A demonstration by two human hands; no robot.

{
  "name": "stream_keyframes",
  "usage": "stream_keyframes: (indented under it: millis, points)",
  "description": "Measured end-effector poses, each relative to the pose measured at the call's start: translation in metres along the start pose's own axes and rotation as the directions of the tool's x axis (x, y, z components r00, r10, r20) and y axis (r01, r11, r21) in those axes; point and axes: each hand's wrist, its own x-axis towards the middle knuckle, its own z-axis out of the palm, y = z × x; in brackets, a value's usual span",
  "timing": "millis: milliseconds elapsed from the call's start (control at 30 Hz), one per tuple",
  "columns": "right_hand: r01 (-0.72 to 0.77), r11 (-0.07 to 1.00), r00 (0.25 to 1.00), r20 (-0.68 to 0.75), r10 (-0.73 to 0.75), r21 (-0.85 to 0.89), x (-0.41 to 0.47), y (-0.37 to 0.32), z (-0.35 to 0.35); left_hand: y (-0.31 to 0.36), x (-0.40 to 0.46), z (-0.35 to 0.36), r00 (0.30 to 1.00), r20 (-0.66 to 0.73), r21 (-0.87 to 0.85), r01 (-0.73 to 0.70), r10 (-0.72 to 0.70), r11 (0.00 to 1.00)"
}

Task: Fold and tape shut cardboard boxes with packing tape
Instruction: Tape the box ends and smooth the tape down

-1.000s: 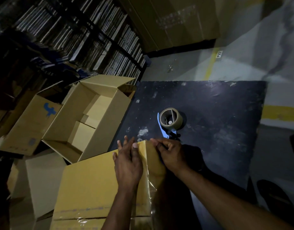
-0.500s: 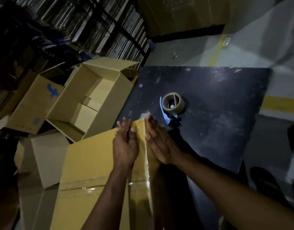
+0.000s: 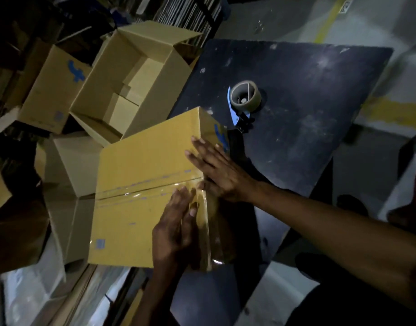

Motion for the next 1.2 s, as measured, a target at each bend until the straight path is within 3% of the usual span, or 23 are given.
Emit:
stream_keyframes:
  millis: [67, 133, 200, 267, 367, 500, 633, 800, 867, 1000, 1133, 1200]
  points:
    - [0.011, 0.999, 0.999, 0.045, -0.009, -0.052, -0.005, 0.004, 0.006, -0.016, -0.045, 0.005, 0.999, -0.040, -0.051, 0.019, -0.021, 0.999]
    - [0.061, 0.987, 0.995, 0.084, -0.048, -0.150, 0.000, 0.011, 0.000, -0.022, -0.079, 0.003, 0.996, -0.025, -0.208, 0.077, -0.084, 0.975]
    - [0.093, 0.962, 0.989, 0.133, -0.060, -0.255, 0.007, 0.018, -0.011, -0.026, -0.093, -0.004, 0.994, 0.086, -0.083, 0.068, -0.060, 0.994]
    - [0.073, 0.934, 0.987, 0.162, -0.017, -0.348, 0.005, 0.015, -0.021, -0.027, -0.101, -0.010, 0.973, 0.222, 0.058, -0.070, 0.055, 0.996]
    - [0.116, 0.916, 0.988, 0.137, -0.067, -0.384, -0.006, 0.001, -0.033, -0.025, -0.102, -0.011, 0.940, 0.303, 0.113, -0.195, 0.153, 0.974]
    - [0.203, 0.962, 0.978, 0.092, -0.189, -0.180, -0.035, -0.038, -0.015, -0.036, -0.104, 0.004, 0.950, 0.188, 0.287, -0.297, 0.251, 0.911]
    - [0.304, 0.930, 0.950, 0.143, -0.279, -0.208, -0.053, -0.031, 0.022, -0.043, -0.107, 0.017, 0.965, 0.059, 0.320, -0.262, 0.257, 0.910]
    - [0.463, 0.834, 0.885, 0.211, -0.415, -0.300, -0.040, -0.007, 0.012, -0.036, -0.108, 0.020, 0.973, -0.025, 0.276, -0.215, 0.231, 0.937]
    - [0.453, 0.852, 0.882, 0.269, -0.386, -0.262, -0.040, -0.007, 0.004, -0.035, -0.107, 0.020, 0.971, -0.044, 0.261, -0.216, 0.235, 0.941]
    - [0.325, 0.945, 0.938, 0.137, -0.318, -0.034, -0.052, -0.023, 0.008, -0.037, -0.108, 0.023, 0.968, -0.074, 0.240, -0.216, 0.240, 0.946]
    - [0.325, 0.944, 0.946, 0.024, -0.324, -0.061, -0.060, -0.023, 0.032, -0.036, -0.107, 0.025, 0.954, -0.126, 0.246, -0.235, 0.271, 0.940]
    - [0.330, 0.943, 0.943, 0.059, -0.327, -0.036, -0.058, -0.021, 0.028, -0.034, -0.107, 0.026, 0.954, -0.148, 0.223, -0.224, 0.260, 0.949]
